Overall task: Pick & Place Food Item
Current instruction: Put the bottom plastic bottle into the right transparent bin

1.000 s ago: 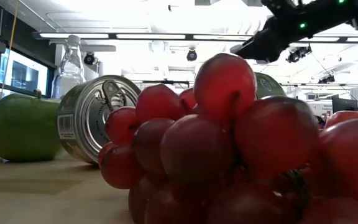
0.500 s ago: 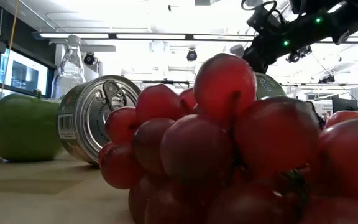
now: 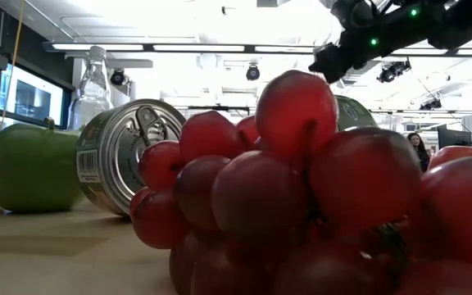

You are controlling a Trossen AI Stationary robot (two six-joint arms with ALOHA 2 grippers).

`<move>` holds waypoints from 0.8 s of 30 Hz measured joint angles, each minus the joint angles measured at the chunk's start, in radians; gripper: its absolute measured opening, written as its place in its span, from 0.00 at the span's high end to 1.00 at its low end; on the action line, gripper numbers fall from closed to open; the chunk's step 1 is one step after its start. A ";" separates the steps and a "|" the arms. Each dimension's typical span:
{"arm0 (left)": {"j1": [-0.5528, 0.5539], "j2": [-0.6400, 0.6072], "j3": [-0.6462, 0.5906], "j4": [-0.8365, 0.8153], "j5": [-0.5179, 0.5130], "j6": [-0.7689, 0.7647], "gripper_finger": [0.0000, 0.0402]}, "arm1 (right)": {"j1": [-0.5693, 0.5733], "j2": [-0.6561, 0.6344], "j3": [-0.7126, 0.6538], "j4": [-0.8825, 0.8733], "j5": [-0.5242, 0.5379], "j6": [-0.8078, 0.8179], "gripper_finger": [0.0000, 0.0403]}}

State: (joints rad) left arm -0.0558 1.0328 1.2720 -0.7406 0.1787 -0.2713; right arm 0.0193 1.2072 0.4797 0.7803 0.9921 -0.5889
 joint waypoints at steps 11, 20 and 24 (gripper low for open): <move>0.000 0.000 0.000 0.000 0.000 -0.029 0.11 | -0.001 -0.001 0.051 0.129 0.162 0.039 0.71; 0.000 0.000 0.000 0.000 0.000 -0.029 0.11 | -0.032 -0.068 0.075 0.110 0.166 0.089 0.71; -0.011 0.000 0.000 0.000 0.000 -0.020 0.11 | -0.042 -0.142 0.075 0.021 0.120 0.166 0.71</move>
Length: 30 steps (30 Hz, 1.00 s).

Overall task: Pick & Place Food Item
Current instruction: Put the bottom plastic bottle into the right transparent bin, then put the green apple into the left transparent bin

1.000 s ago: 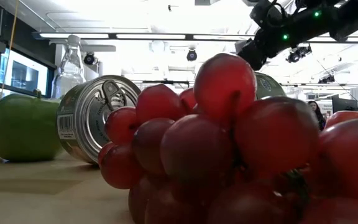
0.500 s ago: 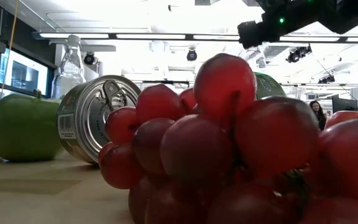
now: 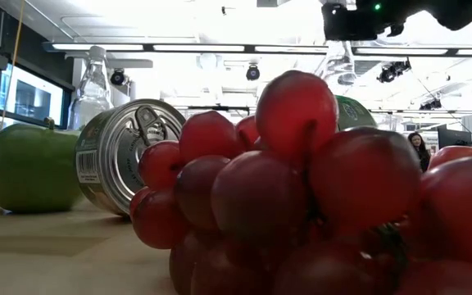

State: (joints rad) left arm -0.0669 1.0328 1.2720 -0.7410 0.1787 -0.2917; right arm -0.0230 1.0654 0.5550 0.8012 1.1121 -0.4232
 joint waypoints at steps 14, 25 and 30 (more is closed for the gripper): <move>-0.045 0.057 0.000 0.000 0.001 0.007 0.11 | -0.223 -0.083 0.002 -0.431 -0.274 0.432 0.70; -0.044 0.100 0.000 0.001 0.000 0.006 0.11 | -0.274 -0.044 0.000 -0.459 -0.271 0.423 0.42; -0.044 0.100 0.000 0.001 0.000 -0.018 0.11 | -0.274 -0.044 0.000 -0.359 -0.203 0.257 0.36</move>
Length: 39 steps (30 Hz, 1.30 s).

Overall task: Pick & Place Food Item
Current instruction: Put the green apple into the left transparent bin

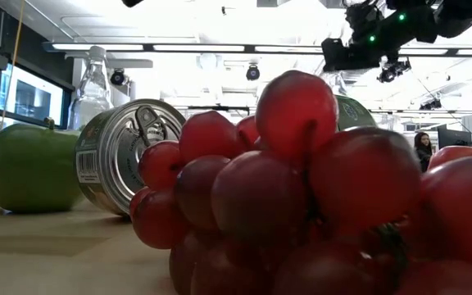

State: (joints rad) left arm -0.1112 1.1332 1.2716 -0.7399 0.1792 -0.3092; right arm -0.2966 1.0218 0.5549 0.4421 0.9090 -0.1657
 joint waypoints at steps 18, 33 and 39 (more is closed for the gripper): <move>-0.008 0.000 0.000 0.000 0.000 0.001 0.11 | 0.229 -0.038 0.000 0.363 0.066 -0.497 0.35; -0.157 0.014 0.000 -0.114 -0.006 -0.056 0.11 | 0.738 -0.012 0.000 0.314 -0.238 -0.447 0.36; -0.240 0.026 -0.066 -0.122 -0.069 -0.058 0.11 | 0.848 0.094 0.000 0.297 -0.318 -0.353 0.36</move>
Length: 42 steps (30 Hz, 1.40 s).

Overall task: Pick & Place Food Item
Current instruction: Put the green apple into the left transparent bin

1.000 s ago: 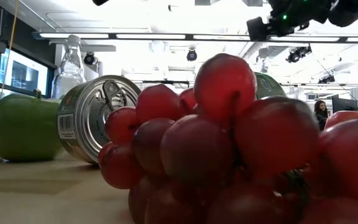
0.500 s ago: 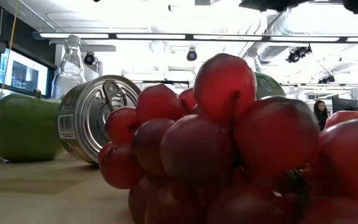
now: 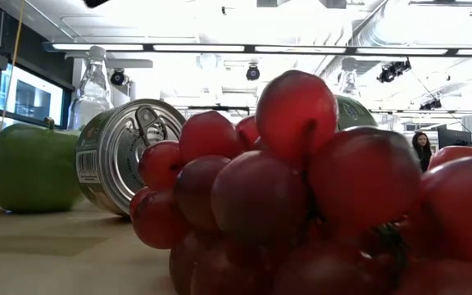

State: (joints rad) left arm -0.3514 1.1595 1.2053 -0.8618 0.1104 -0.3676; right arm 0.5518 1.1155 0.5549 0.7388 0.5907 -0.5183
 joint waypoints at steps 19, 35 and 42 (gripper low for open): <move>-0.057 0.002 -0.196 0.021 -0.114 -0.115 0.11 | 0.099 0.160 0.000 0.127 -0.040 0.107 0.36; -0.059 0.002 -0.196 0.033 -0.113 -0.122 0.11 | 0.098 0.160 0.000 0.126 -0.040 0.107 0.36; -0.065 0.002 -0.196 0.034 -0.112 -0.119 0.11 | 0.098 0.160 0.000 0.085 -0.043 0.107 0.36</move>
State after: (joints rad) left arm -0.4164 1.1610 1.0096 -0.8280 -0.0017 -0.4870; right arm 0.6502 1.2758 0.5545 0.8241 0.5480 -0.4110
